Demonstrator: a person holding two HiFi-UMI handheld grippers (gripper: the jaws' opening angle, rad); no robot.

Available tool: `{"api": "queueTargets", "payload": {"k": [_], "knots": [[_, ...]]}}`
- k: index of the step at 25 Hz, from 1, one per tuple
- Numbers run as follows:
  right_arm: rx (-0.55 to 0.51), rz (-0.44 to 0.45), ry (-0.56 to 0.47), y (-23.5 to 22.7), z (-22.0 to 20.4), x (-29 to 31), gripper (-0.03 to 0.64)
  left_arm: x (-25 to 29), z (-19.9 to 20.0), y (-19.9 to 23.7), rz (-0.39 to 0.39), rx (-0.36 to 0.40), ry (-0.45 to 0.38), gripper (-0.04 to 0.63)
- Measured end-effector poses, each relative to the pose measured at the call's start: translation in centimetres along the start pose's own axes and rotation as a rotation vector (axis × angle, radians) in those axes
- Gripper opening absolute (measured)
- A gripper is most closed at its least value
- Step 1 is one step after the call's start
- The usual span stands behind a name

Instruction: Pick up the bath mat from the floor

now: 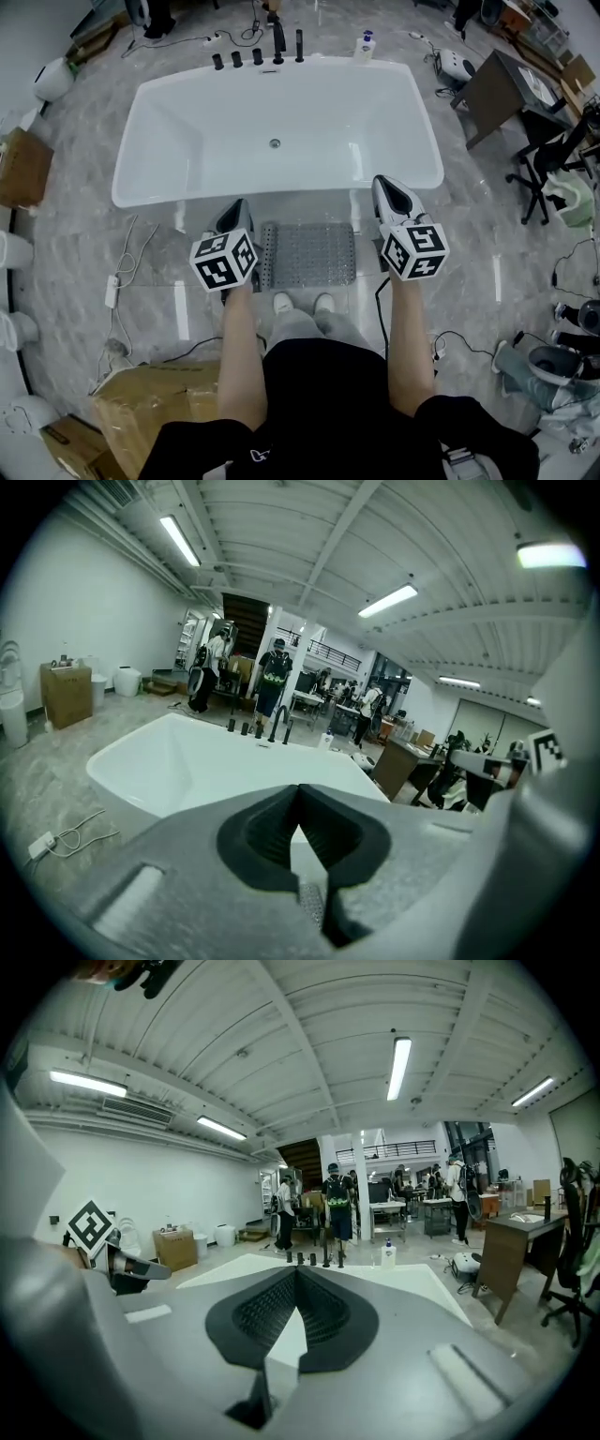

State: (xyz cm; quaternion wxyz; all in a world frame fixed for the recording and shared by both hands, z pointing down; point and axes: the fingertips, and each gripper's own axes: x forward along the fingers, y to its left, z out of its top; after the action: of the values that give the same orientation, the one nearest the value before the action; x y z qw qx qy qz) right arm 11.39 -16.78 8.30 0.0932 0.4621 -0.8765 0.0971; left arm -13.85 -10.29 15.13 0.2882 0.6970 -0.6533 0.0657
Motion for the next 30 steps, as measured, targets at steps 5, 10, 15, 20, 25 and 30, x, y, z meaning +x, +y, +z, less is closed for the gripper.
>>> {"api": "queueTargets", "payload": {"k": [5,10,15,20,25,30], "knots": [[0.039,-0.024,0.072,-0.5,-3.9,0.7,0.008,1.2,-2.6,1.1,-0.021,-0.049,0.066,-0.002],[0.068,-0.024,0.145,0.5,-8.1,1.7,0.008,2.2,-5.3,4.1,0.001,-0.084,0.119,-0.002],[0.085,-0.024,0.221,0.2,-12.4,1.6,0.008,4.3,-10.1,3.8,-0.016,-0.082,0.22,-0.002],[0.137,-0.026,0.299,-1.0,-17.4,1.6,0.008,6.8,-14.6,3.2,-0.03,-0.072,0.315,-0.002],[0.192,-0.004,0.363,-1.0,-21.5,1.6,0.008,8.5,-18.4,2.7,-0.045,-0.066,0.39,-0.002],[0.205,0.012,0.419,-1.1,-25.8,1.9,0.008,9.7,-22.2,3.4,-0.04,-0.055,0.45,-0.002]]}}
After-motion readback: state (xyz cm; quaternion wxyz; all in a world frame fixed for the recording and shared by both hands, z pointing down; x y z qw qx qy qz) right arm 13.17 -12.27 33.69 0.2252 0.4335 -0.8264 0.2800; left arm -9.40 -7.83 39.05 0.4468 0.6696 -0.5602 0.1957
